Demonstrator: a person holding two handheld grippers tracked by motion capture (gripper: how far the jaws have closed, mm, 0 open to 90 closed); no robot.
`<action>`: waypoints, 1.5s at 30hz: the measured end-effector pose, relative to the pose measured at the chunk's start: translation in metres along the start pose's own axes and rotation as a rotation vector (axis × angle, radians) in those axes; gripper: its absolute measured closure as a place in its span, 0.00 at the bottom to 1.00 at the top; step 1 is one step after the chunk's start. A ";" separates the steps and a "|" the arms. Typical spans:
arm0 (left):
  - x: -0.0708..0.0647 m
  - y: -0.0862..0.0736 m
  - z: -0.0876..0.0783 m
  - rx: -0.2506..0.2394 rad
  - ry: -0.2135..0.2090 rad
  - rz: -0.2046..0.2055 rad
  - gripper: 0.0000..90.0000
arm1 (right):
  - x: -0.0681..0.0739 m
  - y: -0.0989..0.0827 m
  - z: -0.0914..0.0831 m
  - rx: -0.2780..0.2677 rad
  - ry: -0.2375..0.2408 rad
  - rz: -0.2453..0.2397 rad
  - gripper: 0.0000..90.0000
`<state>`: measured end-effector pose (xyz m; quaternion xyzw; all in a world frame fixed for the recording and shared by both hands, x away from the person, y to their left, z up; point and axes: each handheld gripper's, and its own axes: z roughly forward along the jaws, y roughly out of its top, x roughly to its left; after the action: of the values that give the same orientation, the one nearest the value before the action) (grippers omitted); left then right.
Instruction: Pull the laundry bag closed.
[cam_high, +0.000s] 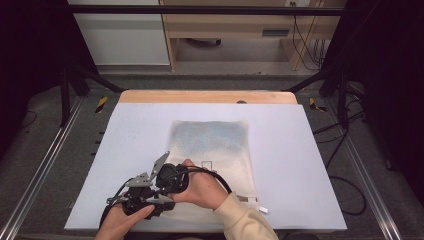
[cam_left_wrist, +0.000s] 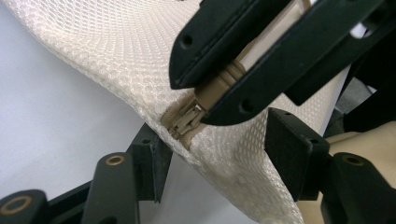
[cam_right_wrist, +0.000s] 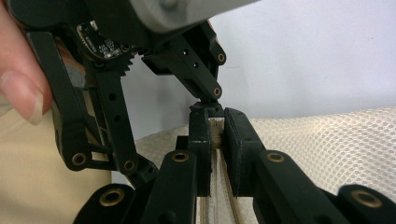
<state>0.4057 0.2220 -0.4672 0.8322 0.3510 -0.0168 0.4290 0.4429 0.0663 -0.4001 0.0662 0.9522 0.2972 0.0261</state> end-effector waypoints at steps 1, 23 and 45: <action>0.000 0.000 0.000 -0.001 -0.002 -0.001 0.48 | 0.000 0.000 0.000 -0.005 -0.002 0.000 0.91; 0.006 0.000 0.006 -0.029 -0.083 -0.073 0.54 | -0.001 -0.001 -0.003 -0.013 0.001 0.006 0.91; 0.011 0.000 0.009 -0.045 -0.079 -0.078 0.65 | 0.000 0.000 -0.003 -0.011 -0.002 0.000 0.91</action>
<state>0.4162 0.2214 -0.4765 0.8066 0.3662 -0.0586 0.4603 0.4426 0.0644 -0.3983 0.0666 0.9505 0.3021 0.0274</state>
